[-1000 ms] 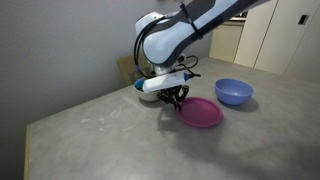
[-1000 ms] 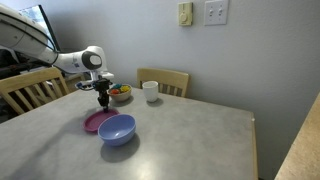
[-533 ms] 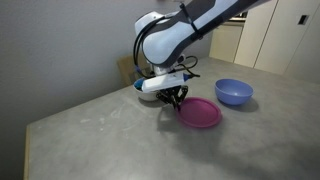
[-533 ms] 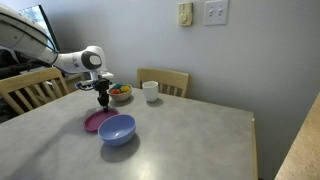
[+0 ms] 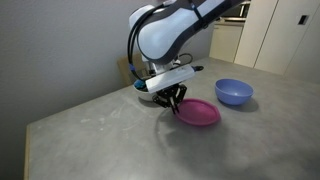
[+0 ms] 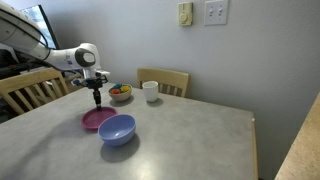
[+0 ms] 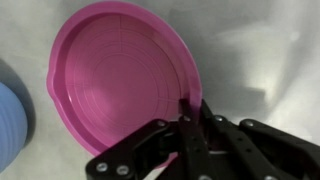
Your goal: Put the pink lid on the blue bowl
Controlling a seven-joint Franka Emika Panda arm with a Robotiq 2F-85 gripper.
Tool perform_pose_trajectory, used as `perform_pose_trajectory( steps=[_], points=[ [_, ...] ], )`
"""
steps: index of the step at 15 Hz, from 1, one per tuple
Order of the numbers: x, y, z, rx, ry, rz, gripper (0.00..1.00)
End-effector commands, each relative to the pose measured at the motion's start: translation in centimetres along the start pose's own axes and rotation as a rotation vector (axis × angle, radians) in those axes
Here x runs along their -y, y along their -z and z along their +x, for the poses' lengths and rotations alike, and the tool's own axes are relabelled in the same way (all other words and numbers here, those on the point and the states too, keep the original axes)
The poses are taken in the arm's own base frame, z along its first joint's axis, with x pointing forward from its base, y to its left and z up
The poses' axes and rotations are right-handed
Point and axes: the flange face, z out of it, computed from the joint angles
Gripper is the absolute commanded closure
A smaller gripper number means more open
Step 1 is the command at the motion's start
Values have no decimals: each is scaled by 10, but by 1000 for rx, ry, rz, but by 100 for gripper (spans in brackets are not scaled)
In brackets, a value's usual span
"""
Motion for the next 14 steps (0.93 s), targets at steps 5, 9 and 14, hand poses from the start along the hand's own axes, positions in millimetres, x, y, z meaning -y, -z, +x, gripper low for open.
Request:
perform_pose_trajectory(
  steps=[5,9,14],
  points=[
    [-33,27,-39,141,204,-182,97],
    [-40,57,-51,157,187,-289,97],
    [-50,81,-52,111,157,-410,97]
  ],
)
